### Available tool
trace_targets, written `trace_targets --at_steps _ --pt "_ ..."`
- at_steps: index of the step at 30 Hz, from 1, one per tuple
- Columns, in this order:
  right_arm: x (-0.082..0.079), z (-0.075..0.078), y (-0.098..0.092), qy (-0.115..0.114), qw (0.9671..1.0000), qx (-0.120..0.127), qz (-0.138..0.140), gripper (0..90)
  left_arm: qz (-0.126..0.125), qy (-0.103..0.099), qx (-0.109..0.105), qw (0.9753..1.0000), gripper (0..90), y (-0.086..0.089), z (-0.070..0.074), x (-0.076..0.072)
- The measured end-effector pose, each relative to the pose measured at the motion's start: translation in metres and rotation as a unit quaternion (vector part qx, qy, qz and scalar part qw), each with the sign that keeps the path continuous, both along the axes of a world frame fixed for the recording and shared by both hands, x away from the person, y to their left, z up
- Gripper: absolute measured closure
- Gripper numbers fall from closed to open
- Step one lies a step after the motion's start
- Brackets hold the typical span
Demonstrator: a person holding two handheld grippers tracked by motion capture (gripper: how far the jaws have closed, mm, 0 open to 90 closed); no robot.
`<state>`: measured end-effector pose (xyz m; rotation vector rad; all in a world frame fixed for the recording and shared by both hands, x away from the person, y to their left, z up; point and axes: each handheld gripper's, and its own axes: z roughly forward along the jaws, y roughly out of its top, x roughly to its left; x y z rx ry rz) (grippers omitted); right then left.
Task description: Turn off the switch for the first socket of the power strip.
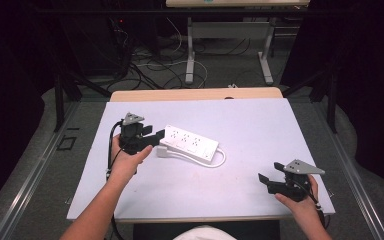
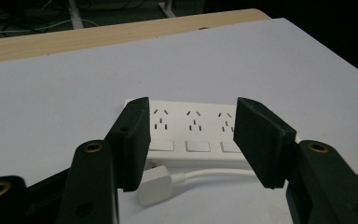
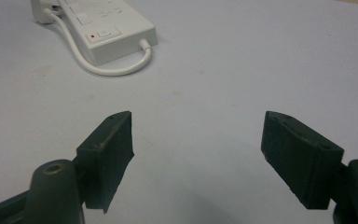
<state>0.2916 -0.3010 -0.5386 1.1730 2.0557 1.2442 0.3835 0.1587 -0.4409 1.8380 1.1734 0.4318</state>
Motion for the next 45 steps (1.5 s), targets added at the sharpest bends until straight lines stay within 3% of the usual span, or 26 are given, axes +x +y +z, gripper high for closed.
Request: trace_targets --at_steps 9,12,30,45 --pt "0.000 0.000 0.001 -0.001 1.0000 0.004 0.000 24.4 -0.006 0.018 -0.005 0.9998 50.0 -0.009 0.000 0.012" --pt "0.000 0.000 0.001 -0.001 1.0000 0.003 0.001 24.3 0.002 0.014 -0.014 0.9998 51.9 -0.014 -0.002 0.015" --pt "0.001 -0.001 0.000 0.002 1.0000 0.006 0.003 24.1 -0.026 0.039 -0.007 0.9989 69.7 -0.042 -0.003 0.028" --pt "0.001 -0.001 0.000 0.005 1.0000 0.007 0.002 24.1 -0.043 0.060 0.028 0.9968 82.6 -0.064 -0.013 0.037"
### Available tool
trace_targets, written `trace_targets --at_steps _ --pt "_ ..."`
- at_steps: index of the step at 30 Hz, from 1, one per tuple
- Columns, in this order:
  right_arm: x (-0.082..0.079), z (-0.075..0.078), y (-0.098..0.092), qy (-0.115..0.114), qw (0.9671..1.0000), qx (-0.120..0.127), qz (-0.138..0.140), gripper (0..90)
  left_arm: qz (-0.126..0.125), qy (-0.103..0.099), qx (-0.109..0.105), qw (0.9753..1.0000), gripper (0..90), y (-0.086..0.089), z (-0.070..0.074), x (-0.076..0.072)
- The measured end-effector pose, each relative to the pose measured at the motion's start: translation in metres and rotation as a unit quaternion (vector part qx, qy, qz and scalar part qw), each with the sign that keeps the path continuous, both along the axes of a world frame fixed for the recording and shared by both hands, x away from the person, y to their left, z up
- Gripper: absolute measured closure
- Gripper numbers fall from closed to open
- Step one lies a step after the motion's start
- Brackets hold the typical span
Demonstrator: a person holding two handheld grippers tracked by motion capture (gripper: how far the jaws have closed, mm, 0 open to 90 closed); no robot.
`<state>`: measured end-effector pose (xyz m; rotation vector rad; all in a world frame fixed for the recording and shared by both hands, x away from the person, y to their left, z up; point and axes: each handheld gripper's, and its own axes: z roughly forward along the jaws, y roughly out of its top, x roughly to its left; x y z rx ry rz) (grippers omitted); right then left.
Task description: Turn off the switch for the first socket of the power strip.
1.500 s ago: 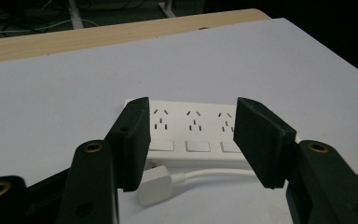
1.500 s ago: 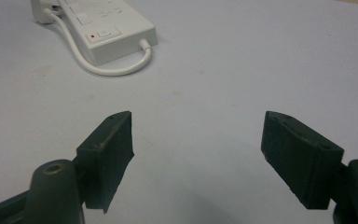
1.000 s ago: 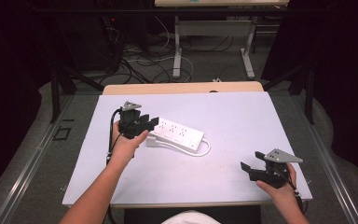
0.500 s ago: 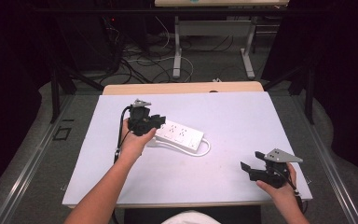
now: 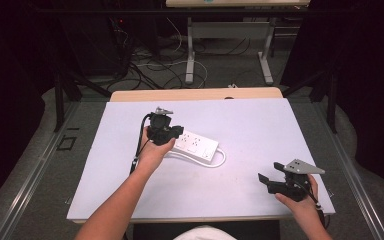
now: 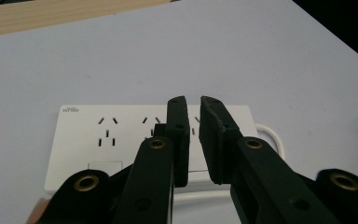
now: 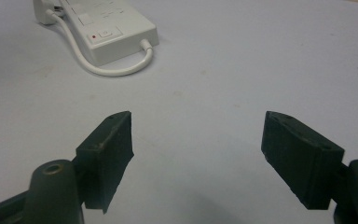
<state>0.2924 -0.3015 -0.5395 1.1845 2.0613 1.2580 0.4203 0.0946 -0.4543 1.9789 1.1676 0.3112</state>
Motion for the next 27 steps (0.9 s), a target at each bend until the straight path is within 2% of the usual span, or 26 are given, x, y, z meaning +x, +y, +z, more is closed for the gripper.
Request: trace_targets --at_steps 13,27 --pt "0.000 0.000 0.000 -0.001 1.0000 -0.001 0.001 24.1 -0.011 0.018 0.027 0.9994 89.0 -0.014 -0.010 0.006" --pt "0.001 -0.001 -0.001 -0.001 1.0000 0.003 0.003 24.0 -0.019 0.042 0.052 0.9976 89.8 -0.029 -0.022 0.012"
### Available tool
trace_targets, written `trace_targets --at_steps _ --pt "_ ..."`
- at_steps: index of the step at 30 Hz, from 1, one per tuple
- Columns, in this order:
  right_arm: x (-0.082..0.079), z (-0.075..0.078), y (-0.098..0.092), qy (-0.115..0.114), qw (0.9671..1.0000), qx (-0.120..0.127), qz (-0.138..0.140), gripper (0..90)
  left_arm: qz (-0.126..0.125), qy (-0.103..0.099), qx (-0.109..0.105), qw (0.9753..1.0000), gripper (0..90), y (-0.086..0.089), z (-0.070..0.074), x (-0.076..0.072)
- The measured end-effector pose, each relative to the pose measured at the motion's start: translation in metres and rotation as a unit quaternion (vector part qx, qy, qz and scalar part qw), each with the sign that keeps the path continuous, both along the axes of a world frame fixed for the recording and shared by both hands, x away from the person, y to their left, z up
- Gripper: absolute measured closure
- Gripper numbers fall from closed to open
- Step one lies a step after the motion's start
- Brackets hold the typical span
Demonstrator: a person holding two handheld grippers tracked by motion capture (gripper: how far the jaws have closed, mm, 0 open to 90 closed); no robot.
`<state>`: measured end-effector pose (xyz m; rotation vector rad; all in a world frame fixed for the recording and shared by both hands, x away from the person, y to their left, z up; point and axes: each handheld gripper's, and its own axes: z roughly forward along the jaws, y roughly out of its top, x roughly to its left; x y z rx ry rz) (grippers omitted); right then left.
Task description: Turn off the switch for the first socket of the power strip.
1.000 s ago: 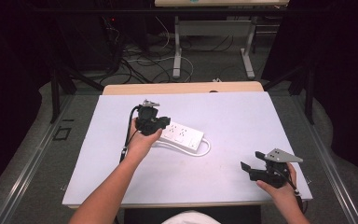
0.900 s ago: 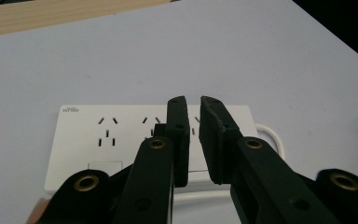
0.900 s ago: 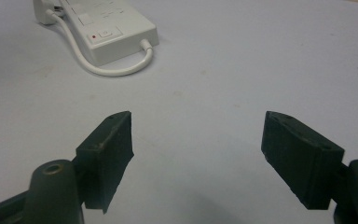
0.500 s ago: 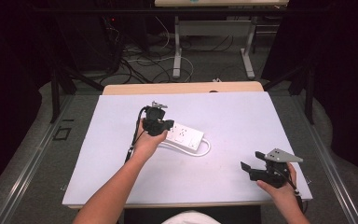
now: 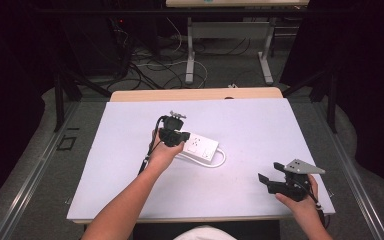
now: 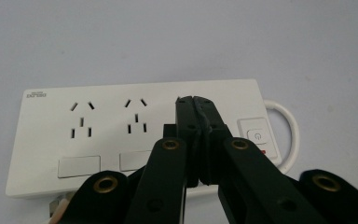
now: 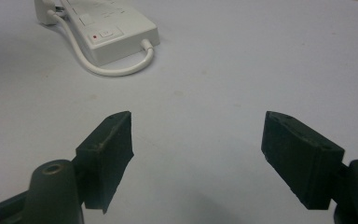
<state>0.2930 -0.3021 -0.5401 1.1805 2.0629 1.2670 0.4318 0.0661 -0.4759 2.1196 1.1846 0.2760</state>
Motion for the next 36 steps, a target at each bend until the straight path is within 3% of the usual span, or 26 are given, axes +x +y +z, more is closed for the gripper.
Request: trace_targets --at_steps 15,27,36 --pt "0.001 0.000 0.000 0.002 1.0000 0.000 0.000 24.0 -0.003 0.036 0.028 0.9989 89.8 -0.010 -0.012 0.007" --pt "0.001 -0.001 0.000 0.001 1.0000 0.003 0.000 24.0 -0.002 0.076 0.049 0.9959 89.8 -0.012 -0.021 0.016" --pt "0.001 -0.001 -0.001 0.001 1.0000 0.003 0.000 24.0 0.003 0.092 0.057 0.9942 89.8 -0.013 -0.027 0.019"
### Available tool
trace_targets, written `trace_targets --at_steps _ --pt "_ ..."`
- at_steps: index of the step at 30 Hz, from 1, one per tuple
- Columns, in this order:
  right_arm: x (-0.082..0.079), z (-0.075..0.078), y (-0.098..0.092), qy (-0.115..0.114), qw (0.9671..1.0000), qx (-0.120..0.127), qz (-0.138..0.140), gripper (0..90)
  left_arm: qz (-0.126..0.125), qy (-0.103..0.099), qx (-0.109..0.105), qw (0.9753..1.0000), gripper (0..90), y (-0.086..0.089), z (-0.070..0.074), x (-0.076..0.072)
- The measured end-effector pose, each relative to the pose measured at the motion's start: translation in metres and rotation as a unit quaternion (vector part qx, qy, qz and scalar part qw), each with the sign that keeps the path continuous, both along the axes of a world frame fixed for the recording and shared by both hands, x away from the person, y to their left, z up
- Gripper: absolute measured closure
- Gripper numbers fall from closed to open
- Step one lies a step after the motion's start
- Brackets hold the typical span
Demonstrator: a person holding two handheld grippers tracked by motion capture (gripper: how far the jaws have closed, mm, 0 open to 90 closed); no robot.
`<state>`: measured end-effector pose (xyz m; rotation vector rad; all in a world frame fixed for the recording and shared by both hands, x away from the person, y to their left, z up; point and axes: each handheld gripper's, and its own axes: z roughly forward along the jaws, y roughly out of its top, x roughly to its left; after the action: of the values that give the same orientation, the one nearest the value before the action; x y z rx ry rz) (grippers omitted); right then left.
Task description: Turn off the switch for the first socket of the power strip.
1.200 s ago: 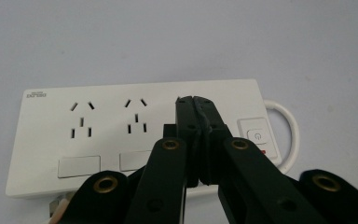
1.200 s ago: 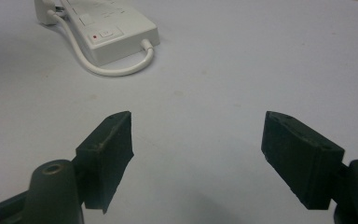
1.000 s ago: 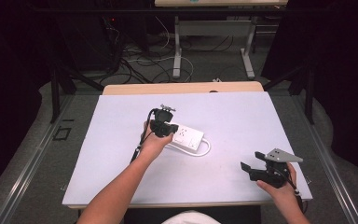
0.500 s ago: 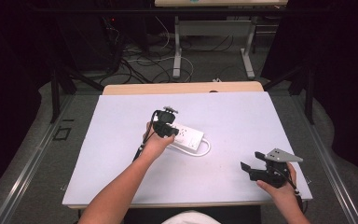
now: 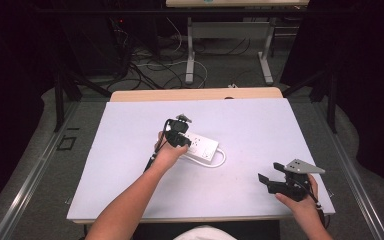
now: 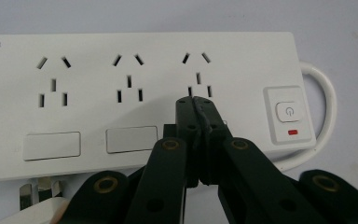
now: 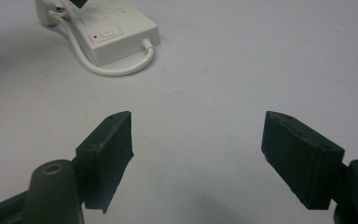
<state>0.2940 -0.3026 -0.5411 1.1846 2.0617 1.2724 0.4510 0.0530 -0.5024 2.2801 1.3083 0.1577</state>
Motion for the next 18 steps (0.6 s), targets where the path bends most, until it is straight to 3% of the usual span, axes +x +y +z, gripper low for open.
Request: trace_targets --at_steps 18 --pt "0.0002 0.0002 -0.0007 -0.001 1.0000 -0.001 0.005 24.0 0.005 0.010 0.009 0.9999 89.8 -0.0019 -0.0068 0.0031"
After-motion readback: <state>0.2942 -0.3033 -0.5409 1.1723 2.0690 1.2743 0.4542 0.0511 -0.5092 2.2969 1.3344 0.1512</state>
